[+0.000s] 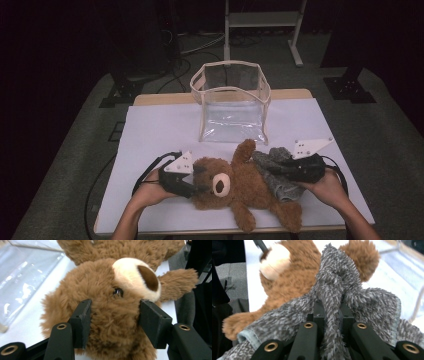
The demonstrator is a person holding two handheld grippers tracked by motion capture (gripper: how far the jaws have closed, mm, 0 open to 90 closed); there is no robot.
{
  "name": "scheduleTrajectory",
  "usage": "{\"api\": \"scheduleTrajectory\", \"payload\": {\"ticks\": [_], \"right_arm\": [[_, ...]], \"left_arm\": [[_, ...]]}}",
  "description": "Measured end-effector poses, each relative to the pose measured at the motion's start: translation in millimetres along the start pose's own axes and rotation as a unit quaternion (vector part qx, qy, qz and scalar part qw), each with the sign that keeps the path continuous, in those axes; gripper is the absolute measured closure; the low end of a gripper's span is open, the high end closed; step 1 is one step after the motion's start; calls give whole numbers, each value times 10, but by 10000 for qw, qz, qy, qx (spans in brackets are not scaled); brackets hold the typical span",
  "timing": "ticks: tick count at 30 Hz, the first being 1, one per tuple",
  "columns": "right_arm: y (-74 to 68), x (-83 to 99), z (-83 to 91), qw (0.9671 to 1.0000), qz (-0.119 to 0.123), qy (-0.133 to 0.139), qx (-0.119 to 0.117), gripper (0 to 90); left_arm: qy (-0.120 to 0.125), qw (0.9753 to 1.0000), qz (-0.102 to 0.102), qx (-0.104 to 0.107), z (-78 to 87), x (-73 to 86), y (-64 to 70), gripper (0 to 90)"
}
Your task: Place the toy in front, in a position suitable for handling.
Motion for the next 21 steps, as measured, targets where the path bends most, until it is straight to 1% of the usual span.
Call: {"api": "scheduleTrajectory", "payload": {"ticks": [2,4,5,7,10,12,13,15,21], "right_arm": [[-84,-88,-16,9999,162,47,8,799],[-183,-195,-67,9994,311,104,-120,799],[-213,-227,-95,9991,387,91,-144,799],[-298,-312,-198,9981,548,60,-288,799],[-380,-368,-352,9966,695,-25,-434,798],[-408,-356,-429,9959,759,-144,-461,797],[-413,-339,-455,9956,794,-203,-449,798],[-394,-300,-449,9958,757,-230,-464,798],[-216,-176,-299,9973,588,-317,-310,799]], "left_arm": [[57,10000,26,10,-28,-5,-7,450],[77,10000,25,-15,-39,-22,-17,455],[66,10000,23,-8,-48,-30,-15,456],[50,10000,27,17,-70,-41,-8,459],[60,10000,9,39,-112,-61,4,462],[57,10000,-6,42,-125,-73,8,462],[54,10000,-16,45,-129,-77,8,463],[82,10000,0,55,-134,-86,11,463],[158,9998,-22,120,-242,-184,23,462]]}}
Point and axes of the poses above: each handheld gripper's, and its own axes: z roughly backward along the jaws, x roughly out of its underside, y roughly to its right, the point moved 4 cm from there along -z, roughly forward along the jaws, and after that the axes turned 1 degree about -x, right-handed, at the moved point
